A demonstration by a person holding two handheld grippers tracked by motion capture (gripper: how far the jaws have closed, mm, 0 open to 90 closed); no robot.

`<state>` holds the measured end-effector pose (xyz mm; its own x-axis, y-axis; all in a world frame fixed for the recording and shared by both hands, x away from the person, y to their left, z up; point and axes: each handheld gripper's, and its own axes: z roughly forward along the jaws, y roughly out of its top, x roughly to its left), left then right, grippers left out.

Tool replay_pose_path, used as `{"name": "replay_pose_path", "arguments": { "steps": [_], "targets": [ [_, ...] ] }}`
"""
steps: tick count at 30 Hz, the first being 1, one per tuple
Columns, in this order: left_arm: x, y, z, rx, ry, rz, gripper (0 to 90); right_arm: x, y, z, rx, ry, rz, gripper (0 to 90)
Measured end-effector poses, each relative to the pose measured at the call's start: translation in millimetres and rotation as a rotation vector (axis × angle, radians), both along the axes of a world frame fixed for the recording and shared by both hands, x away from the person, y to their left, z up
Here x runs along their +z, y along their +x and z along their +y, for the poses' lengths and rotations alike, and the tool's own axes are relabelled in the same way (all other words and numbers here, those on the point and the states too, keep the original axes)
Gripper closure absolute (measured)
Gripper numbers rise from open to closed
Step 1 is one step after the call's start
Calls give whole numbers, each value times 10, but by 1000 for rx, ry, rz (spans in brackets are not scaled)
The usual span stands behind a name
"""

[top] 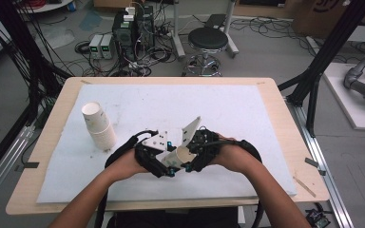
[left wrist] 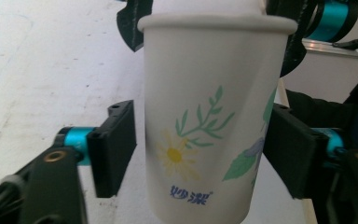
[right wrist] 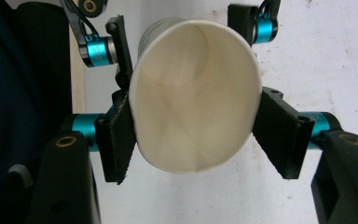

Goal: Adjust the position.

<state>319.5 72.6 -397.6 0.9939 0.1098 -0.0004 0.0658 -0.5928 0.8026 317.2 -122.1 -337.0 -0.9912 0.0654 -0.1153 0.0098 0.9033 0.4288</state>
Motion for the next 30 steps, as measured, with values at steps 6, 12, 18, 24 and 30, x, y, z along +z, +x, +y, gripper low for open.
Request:
{"name": "replay_pose_path", "arguments": {
  "steps": [6, 12, 18, 24, 30],
  "targets": [
    [-4, -10, -6, -19, 3, 5, 361, -3, -17, 23, 27, 0, -12, 323],
    [12, 0, 5, -9, -40, 10, 349, 43, -10, 12, 19, 59, -15, 257],
    [-39, 20, 76, 56, -93, 32, 348, 175, -13, -188, -75, 237, -26, 202],
    [-104, 48, 186, 142, -137, 47, 343, 178, -7, -517, -200, 402, -33, 193],
    [-132, 78, 345, 244, -224, 44, 327, -80, -109, -1013, -385, 562, -55, 193]
  ]
}}
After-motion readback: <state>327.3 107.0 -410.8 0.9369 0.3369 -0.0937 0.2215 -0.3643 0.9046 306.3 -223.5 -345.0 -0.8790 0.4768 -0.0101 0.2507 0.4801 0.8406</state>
